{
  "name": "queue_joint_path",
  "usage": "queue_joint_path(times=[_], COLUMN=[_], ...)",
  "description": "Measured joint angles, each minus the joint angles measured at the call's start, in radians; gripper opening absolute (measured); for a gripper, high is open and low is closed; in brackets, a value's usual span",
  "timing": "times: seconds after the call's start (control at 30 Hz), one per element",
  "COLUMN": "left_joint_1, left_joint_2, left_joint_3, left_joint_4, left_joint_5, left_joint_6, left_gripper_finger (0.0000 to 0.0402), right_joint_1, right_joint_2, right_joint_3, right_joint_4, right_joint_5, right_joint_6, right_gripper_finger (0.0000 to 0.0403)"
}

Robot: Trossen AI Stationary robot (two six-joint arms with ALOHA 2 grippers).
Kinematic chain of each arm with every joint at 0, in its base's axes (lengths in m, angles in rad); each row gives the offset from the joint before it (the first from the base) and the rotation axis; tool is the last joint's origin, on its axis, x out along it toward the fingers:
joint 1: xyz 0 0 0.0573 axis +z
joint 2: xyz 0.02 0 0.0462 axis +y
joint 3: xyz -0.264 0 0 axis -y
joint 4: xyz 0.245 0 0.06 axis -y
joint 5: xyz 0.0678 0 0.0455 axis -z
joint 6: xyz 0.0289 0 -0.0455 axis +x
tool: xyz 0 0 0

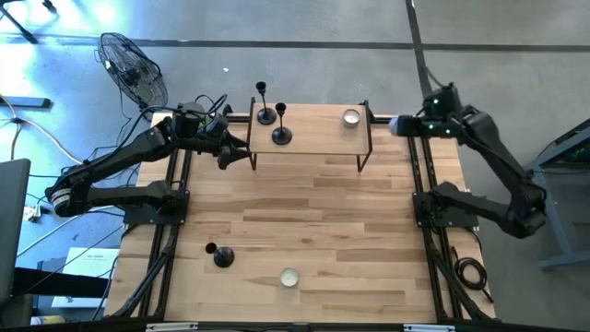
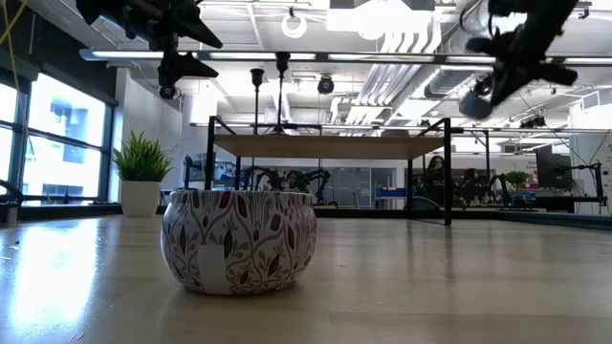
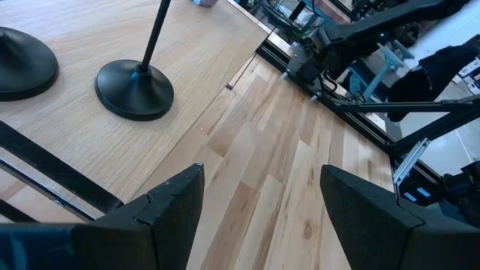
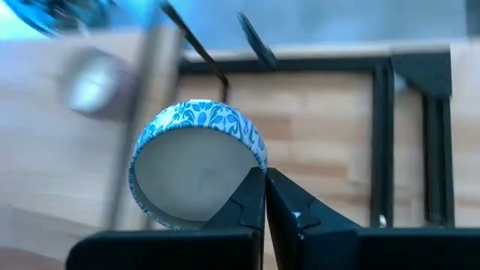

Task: Pick & Place candle stick holders
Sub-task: Put the blue patterned scented candle on the shelf

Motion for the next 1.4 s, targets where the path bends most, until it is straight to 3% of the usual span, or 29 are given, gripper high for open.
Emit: queue_joint_path(times=[0.27,0.6,0.8,1.4], left_joint_1=[0.000,0.000,0.000,0.000], left_joint_2=[0.000,0.000,0.000,0.000], left_joint_3=[0.000,0.000,0.000,0.000], left_joint_4=[0.000,0.000,-0.018,-0.042], left_joint_5=[-0.003,-0.005,-0.002,0.002], left_joint_6=[-0.002,0.088,0.091,0.159], left_gripper_finger=[0.0262,0.0262,0.0262,0.0262], right_joint_1=[0.133,0.353,0.413,0.489], right_joint_2=[0.067,0.320,0.435,0.586], right_joint_3=[0.286,0.506,0.547,0.544], right_joint_4=[-0.020,-0.067,-0.100,-0.154], right_joint_5=[0.001,-0.024,-0.023,0.020], right_joint_6=[0.007,0.001,-0.021,-0.023], right_gripper_finger=[0.0000,0.0000,0.0000,0.0000])
